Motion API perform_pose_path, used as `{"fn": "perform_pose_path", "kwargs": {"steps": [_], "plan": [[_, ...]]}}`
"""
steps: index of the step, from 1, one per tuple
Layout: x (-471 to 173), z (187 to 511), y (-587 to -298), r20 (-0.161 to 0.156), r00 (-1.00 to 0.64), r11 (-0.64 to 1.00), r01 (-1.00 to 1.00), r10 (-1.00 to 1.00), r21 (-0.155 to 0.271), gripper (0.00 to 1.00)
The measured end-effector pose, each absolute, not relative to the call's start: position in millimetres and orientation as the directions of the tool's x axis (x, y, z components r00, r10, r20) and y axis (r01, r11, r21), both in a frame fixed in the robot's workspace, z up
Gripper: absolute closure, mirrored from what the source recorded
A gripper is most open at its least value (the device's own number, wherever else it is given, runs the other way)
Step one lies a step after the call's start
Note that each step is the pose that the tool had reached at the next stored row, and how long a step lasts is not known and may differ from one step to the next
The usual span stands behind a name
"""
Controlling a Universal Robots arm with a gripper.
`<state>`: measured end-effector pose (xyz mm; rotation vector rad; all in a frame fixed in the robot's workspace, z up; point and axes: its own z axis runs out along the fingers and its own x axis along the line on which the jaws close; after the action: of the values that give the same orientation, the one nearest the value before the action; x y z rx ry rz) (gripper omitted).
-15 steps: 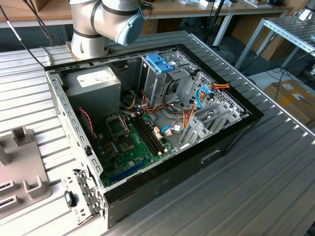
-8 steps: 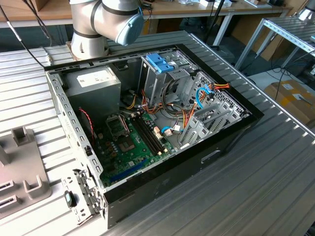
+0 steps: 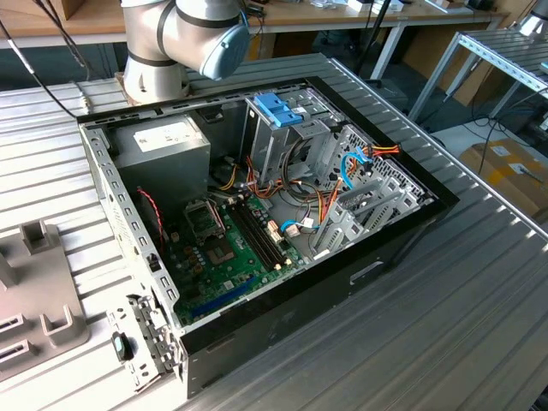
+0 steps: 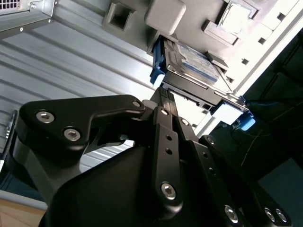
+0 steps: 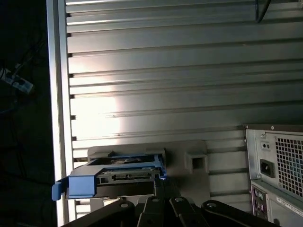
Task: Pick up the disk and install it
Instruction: 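Reach for the disk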
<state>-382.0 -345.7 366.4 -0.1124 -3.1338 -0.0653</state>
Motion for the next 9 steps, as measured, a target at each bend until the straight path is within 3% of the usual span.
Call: {"fn": "perform_pose_path", "kwargs": {"steps": [9], "plan": [[-406,361,-345,0.007,-0.997,0.997,0.072,0.071,0.041,0.89]]}}
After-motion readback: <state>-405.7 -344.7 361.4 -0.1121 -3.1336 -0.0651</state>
